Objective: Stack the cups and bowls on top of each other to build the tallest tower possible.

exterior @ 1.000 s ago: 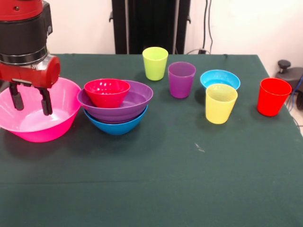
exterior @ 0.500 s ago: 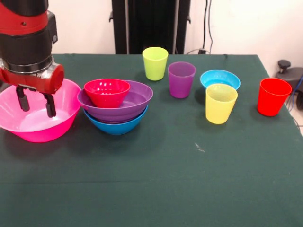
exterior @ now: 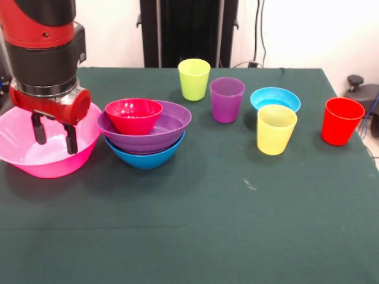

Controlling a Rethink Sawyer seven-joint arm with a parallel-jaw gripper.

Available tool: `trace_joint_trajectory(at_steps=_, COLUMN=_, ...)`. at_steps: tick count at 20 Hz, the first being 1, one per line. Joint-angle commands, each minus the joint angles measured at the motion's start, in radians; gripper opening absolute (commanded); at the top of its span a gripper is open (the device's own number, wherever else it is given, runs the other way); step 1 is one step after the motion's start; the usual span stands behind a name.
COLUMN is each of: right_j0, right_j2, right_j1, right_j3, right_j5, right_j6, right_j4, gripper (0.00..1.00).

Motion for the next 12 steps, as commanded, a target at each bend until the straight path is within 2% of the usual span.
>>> trace_joint_trajectory(at_steps=1, right_j0=0.051, right_j2=-0.035, right_j1=-0.017, right_j3=0.12, right_j5=-0.083, right_j6=0.176, right_j4=0.039, gripper=1.0)
trace_joint_trajectory(at_steps=7, right_j0=0.062, right_j2=-0.053, right_j1=-0.015, right_j3=0.133, right_j5=-0.1, right_j6=0.167, right_j4=0.064, gripper=1.0)
trace_joint_trajectory(at_steps=12, right_j0=0.064, right_j2=-0.077, right_j1=0.001, right_j3=0.156, right_j5=-0.126, right_j6=0.152, right_j4=0.056, gripper=1.0)
